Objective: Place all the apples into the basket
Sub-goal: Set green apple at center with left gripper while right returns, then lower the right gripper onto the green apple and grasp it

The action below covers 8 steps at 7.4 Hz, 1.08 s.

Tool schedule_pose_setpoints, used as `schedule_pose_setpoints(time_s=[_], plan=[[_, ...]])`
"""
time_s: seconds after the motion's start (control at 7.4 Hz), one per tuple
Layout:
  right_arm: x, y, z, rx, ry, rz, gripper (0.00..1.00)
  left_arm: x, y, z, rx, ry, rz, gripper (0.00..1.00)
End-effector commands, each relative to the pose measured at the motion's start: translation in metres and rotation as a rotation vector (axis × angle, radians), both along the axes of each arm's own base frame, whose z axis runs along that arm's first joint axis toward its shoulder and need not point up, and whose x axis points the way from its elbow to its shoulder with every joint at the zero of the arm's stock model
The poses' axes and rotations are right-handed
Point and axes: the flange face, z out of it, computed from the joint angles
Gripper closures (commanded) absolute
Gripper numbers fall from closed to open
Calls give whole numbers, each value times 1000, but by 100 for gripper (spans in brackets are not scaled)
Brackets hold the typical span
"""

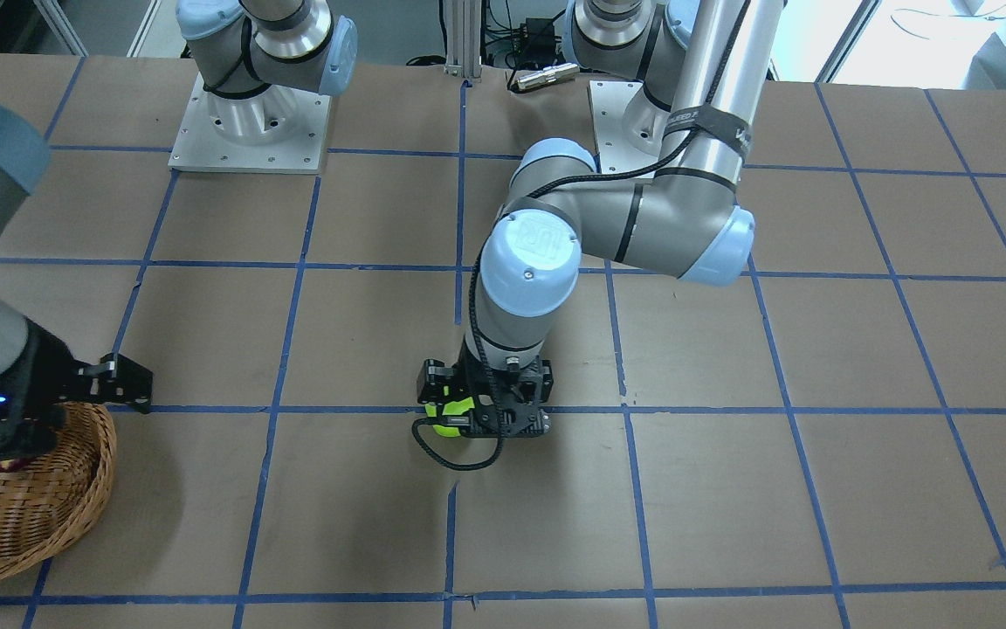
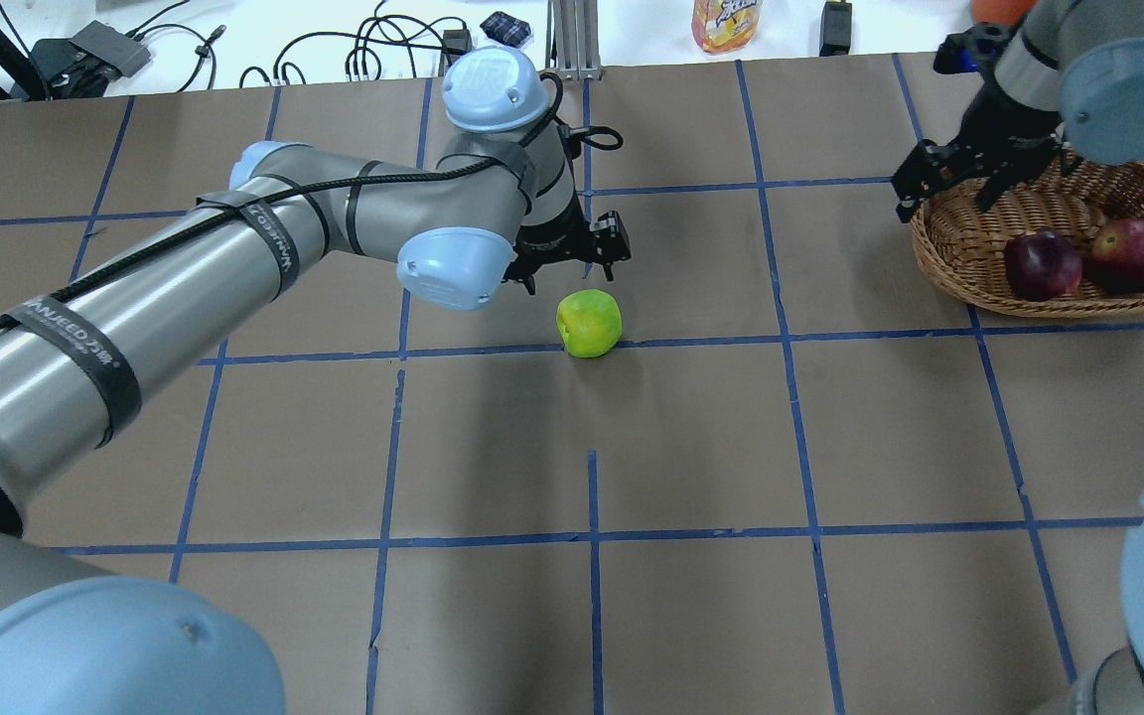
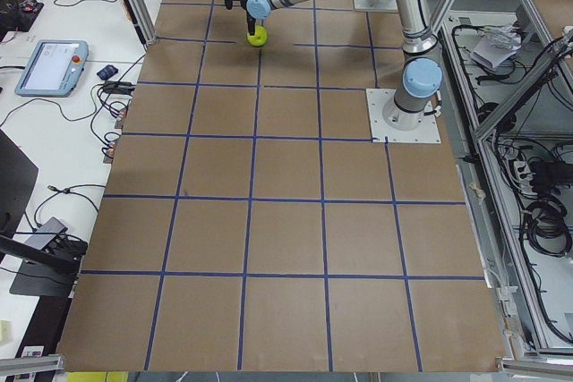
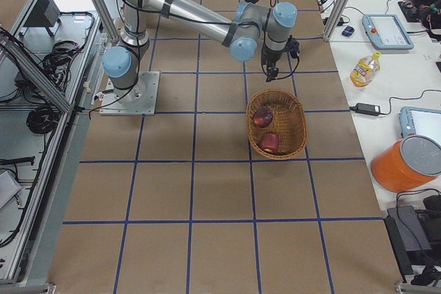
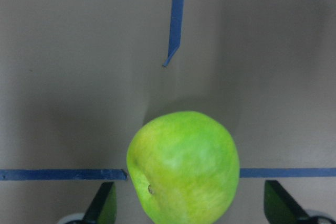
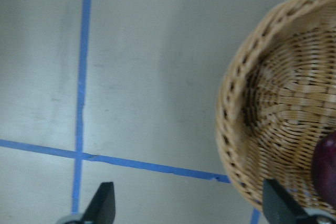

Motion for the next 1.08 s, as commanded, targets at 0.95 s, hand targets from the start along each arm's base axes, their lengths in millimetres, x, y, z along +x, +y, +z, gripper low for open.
schedule_pose_setpoints(time_s=[0.95], plan=[[364,59,-92,-128,-50,-99,0,210,73,241,26,-94,-78,0]])
